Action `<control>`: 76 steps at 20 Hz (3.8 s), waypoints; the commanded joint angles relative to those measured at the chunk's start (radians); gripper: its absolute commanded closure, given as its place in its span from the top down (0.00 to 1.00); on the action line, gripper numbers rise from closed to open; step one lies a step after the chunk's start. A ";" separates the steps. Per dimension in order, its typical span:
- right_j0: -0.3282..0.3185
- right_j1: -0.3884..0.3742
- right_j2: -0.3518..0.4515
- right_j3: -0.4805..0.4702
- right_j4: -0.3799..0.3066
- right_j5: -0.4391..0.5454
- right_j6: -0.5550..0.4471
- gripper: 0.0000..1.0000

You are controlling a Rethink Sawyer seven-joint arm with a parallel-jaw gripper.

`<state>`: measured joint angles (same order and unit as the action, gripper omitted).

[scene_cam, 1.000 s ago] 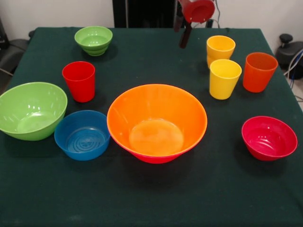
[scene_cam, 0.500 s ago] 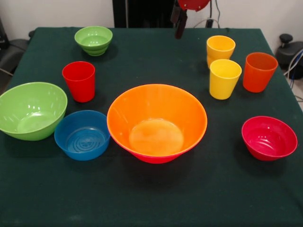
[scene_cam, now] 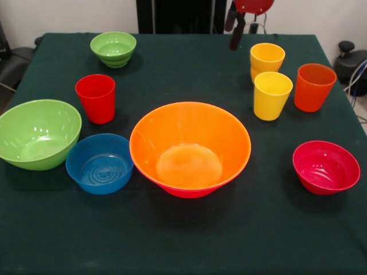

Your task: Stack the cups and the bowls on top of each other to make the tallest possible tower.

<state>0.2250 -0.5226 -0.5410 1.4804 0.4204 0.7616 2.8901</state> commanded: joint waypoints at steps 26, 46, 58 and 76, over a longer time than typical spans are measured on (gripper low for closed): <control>0.067 0.188 -0.028 -0.185 0.119 0.166 0.389 1.00; 0.044 0.179 -0.038 -0.287 0.120 0.294 0.419 1.00; 0.000 0.236 -0.042 -0.361 0.133 0.297 0.428 1.00; -0.017 0.331 -0.100 -0.539 0.190 0.410 0.533 1.00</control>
<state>0.2172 -0.2471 -0.6877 1.0371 0.5836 1.0421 3.1186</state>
